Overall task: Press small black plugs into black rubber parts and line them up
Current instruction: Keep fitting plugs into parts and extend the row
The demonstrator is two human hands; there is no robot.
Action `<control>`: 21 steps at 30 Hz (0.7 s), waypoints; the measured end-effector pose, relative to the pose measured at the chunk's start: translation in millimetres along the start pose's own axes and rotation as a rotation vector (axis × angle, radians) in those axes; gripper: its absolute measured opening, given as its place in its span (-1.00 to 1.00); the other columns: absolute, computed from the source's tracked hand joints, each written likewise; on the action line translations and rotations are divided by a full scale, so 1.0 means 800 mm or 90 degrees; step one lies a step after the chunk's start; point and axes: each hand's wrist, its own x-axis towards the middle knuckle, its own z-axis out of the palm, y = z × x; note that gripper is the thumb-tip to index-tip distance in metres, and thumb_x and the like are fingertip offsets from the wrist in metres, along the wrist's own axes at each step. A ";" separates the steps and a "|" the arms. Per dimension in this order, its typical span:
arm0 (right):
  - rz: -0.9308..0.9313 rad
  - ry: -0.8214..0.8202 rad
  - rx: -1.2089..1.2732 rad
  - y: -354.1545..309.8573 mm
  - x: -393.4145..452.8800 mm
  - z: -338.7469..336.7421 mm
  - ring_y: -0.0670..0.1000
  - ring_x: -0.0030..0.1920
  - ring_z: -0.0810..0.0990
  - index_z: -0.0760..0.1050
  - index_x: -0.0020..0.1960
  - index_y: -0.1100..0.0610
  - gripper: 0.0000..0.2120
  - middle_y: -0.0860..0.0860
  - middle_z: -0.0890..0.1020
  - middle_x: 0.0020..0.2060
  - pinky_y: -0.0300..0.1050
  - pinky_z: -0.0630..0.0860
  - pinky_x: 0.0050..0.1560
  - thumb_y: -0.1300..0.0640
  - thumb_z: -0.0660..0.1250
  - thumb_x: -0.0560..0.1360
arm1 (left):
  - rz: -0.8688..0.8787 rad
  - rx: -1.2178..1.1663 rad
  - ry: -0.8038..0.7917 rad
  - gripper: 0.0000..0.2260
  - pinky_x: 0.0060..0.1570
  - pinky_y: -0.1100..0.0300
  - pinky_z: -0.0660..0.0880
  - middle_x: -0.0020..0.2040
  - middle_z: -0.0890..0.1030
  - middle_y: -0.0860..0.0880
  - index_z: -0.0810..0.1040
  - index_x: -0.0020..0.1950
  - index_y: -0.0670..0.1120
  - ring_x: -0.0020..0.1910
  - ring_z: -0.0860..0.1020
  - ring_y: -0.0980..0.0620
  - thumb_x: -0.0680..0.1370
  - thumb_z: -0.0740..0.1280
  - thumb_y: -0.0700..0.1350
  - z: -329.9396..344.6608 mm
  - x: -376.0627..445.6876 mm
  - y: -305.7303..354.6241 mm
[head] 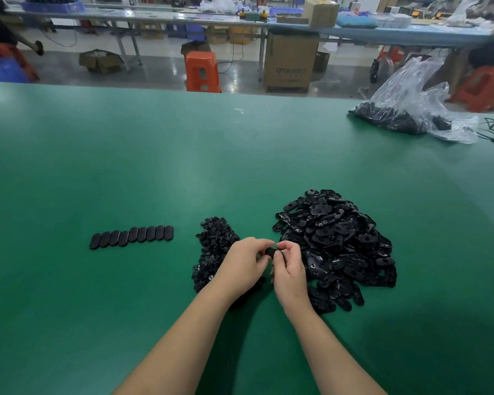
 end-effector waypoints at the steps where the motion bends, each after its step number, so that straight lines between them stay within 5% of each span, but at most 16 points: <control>1: -0.002 -0.001 0.013 -0.001 -0.001 0.000 0.07 -0.20 0.52 0.39 0.08 -0.17 -0.78 -0.02 0.55 -0.22 0.30 0.53 -0.08 0.18 0.17 0.67 | 0.021 0.029 -0.012 -0.71 -0.02 0.21 0.44 -0.14 0.54 0.07 0.64 0.24 0.00 -0.14 0.50 0.08 0.56 0.33 -0.20 -0.003 0.001 0.000; 6: -0.005 0.004 0.058 -0.008 -0.003 -0.003 -0.07 -0.34 0.52 0.38 0.16 -0.18 -0.74 -0.03 0.58 -0.22 -0.05 0.52 -0.31 0.20 0.15 0.68 | 0.013 0.103 0.096 -0.79 -0.07 0.11 0.51 -0.13 0.52 0.13 0.64 0.16 0.05 -0.10 0.55 0.06 0.54 0.37 -0.06 -0.026 -0.005 -0.012; 12: 0.014 -0.037 -0.001 -0.009 -0.006 -0.004 -0.14 -0.35 0.51 0.49 0.10 -0.07 -0.85 -0.05 0.62 -0.19 -0.05 0.51 -0.27 0.12 0.18 0.68 | -0.277 0.082 0.384 -0.82 -0.17 0.14 0.43 -0.14 0.59 0.09 0.65 0.12 -0.01 -0.19 0.52 0.06 0.55 0.40 -0.01 -0.077 -0.043 -0.094; 17: 0.014 -0.041 -0.020 -0.010 -0.007 -0.002 -0.10 -0.36 0.48 0.52 0.04 -0.07 -0.84 -0.05 0.62 -0.21 -0.06 0.45 -0.32 0.13 0.20 0.68 | -0.429 0.166 0.391 -0.83 0.03 0.04 0.38 -0.17 0.57 0.06 0.65 0.04 -0.02 -0.22 0.46 0.01 0.54 0.41 0.03 -0.089 -0.083 -0.149; 21: 0.016 -0.041 -0.027 -0.012 -0.008 -0.002 -0.11 -0.38 0.47 0.52 0.02 -0.06 -0.84 -0.04 0.62 -0.22 -0.10 0.44 -0.35 0.15 0.20 0.67 | -0.387 0.205 0.379 -0.79 0.06 0.00 0.32 -0.03 0.59 -0.02 0.65 0.08 -0.04 -0.10 0.53 -0.04 0.52 0.46 0.04 -0.087 -0.092 -0.157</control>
